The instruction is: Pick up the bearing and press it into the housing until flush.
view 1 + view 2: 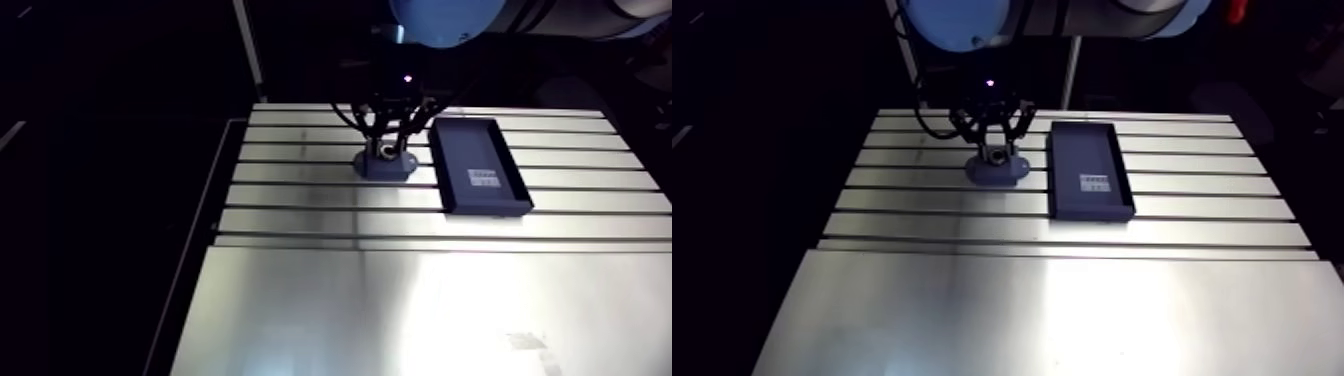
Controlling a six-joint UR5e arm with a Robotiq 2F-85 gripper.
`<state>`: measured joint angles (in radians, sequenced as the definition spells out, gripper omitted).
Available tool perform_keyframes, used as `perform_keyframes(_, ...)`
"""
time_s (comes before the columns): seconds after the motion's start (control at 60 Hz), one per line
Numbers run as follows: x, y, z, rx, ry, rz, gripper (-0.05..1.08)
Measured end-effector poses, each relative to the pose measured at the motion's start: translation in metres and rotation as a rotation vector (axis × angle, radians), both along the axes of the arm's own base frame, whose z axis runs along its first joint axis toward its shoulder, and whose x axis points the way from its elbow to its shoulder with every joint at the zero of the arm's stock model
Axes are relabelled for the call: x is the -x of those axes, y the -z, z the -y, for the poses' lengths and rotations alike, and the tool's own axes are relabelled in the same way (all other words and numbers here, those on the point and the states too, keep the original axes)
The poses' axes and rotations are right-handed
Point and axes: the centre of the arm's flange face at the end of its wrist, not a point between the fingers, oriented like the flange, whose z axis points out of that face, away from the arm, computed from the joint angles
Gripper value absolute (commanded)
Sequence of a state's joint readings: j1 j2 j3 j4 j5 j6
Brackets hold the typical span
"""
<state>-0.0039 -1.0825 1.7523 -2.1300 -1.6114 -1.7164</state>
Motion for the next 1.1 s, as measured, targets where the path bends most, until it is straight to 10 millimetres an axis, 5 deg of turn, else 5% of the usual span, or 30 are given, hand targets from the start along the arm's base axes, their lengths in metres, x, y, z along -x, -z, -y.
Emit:
perform_keyframes(0.467, -0.001, 0.001, 0.000, 0.000, -0.002, 0.003, 0.69)
perform_keyframes(0.5, -0.001, 0.001, 0.001, 0.000, -0.002, 0.003, 0.65)
perform_keyframes(0.517, -0.001, 0.001, 0.001, 0.000, -0.002, 0.003, 0.46)
perform_keyframes(0.533, -0.001, 0.001, 0.001, 0.000, -0.002, 0.003, 0.46)
perform_keyframes(0.55, -0.001, 0.001, 0.001, 0.000, -0.002, 0.003, 0.15)
perform_keyframes(0.6, -0.002, 0.001, 0.001, 0.000, -0.003, 0.003, 0.01)
perform_keyframes(1.1, 0.002, -0.019, 0.001, 0.000, 0.007, -0.024, 0.00)
